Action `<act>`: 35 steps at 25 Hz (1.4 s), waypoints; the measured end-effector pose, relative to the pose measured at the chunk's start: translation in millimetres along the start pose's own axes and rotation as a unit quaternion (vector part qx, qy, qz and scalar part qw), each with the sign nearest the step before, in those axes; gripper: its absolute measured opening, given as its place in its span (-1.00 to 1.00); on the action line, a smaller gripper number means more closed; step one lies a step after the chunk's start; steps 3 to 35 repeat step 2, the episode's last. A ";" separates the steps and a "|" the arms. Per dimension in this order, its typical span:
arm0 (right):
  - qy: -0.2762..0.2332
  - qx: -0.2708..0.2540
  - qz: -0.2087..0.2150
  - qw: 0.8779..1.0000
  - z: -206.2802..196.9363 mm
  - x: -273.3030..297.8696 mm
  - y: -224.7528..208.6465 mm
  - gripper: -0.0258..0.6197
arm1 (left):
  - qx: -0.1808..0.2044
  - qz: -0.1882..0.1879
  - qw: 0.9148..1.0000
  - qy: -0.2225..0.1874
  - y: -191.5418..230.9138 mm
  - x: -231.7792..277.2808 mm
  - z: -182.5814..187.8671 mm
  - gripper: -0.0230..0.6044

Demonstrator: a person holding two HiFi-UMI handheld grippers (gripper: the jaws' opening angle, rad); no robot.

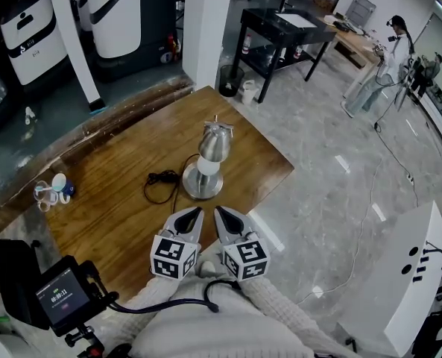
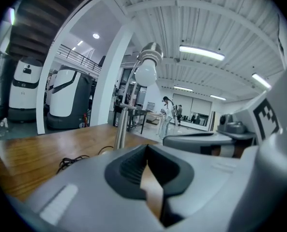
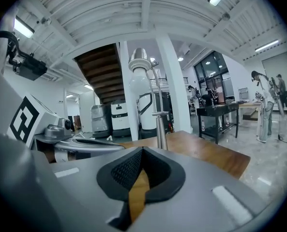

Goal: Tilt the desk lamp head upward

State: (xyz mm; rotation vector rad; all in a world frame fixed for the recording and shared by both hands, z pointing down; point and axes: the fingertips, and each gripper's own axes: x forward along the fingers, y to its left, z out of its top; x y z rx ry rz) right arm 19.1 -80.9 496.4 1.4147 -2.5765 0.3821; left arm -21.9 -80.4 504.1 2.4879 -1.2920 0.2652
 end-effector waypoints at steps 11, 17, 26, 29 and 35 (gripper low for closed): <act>0.004 0.002 0.003 1.000 -2.4 -0.6 -0.3 -0.92 | -0.001 0.003 1.000 -0.003 -2.2 -1.2 1.9 -0.90; 0.004 0.002 0.003 1.000 -2.4 -0.6 -0.3 -0.92 | -0.001 0.003 1.000 -0.003 -2.2 -1.2 1.9 -0.90; 0.004 0.002 0.003 1.000 -2.4 -0.6 -0.3 -0.92 | -0.001 0.003 1.000 -0.003 -2.2 -1.2 1.9 -0.90; 0.004 0.002 0.003 1.000 -2.4 -0.6 -0.3 -0.92 | -0.001 0.003 1.000 -0.003 -2.2 -1.2 1.9 -0.90; 0.004 0.002 0.003 1.000 -2.4 -0.6 -0.3 -0.92 | -0.001 0.003 1.000 -0.003 -2.2 -1.2 1.9 -0.90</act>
